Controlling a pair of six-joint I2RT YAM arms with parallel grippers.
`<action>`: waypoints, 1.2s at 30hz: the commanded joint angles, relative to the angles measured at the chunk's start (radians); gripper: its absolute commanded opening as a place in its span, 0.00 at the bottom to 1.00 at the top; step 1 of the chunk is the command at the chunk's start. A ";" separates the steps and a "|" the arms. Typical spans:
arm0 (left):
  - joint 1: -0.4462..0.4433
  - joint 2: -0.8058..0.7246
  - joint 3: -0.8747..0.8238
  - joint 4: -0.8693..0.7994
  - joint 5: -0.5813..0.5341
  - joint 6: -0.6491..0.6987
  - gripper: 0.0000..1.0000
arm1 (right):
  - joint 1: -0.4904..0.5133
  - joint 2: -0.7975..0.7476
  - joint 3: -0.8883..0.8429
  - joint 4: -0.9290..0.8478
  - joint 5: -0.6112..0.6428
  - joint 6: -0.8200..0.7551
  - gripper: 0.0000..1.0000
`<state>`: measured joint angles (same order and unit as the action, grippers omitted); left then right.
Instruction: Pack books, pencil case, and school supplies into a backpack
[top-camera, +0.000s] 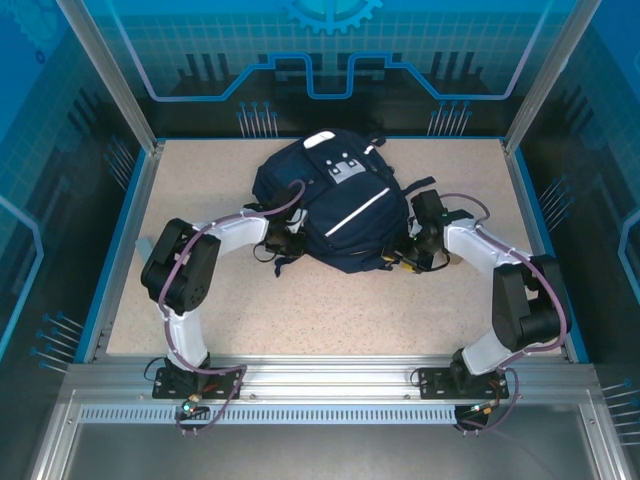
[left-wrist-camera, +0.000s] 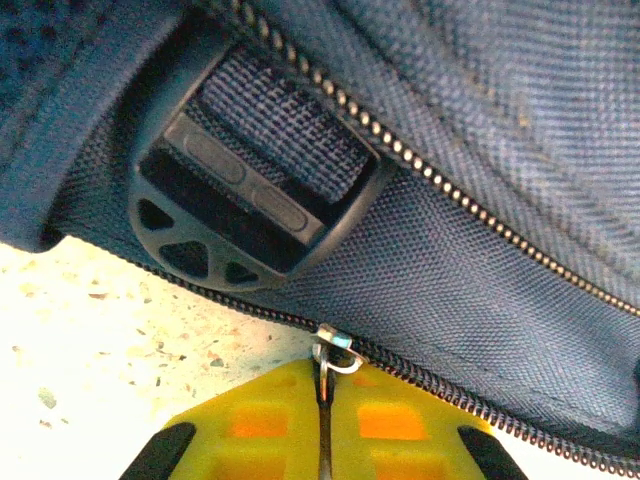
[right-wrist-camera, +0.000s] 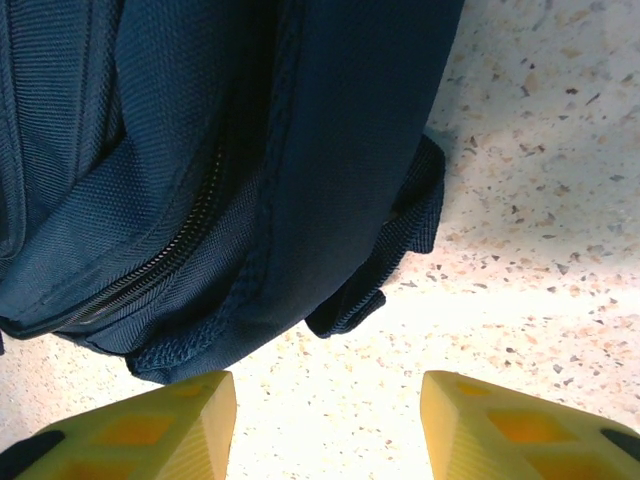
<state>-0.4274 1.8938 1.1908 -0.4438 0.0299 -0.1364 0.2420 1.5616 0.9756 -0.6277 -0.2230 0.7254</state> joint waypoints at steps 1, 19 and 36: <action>0.004 -0.064 -0.007 -0.038 0.008 -0.015 0.05 | 0.022 0.010 -0.022 0.006 0.005 0.024 0.52; -0.171 -0.291 -0.187 0.026 0.074 -0.132 0.00 | 0.115 0.026 -0.139 0.221 -0.015 0.196 0.43; -0.411 -0.244 -0.194 0.362 0.078 -0.392 0.01 | 0.226 0.088 -0.107 0.384 -0.047 0.256 0.42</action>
<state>-0.7944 1.6386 0.9791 -0.2176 0.0364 -0.4709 0.4351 1.6192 0.8467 -0.3119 -0.2279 0.9657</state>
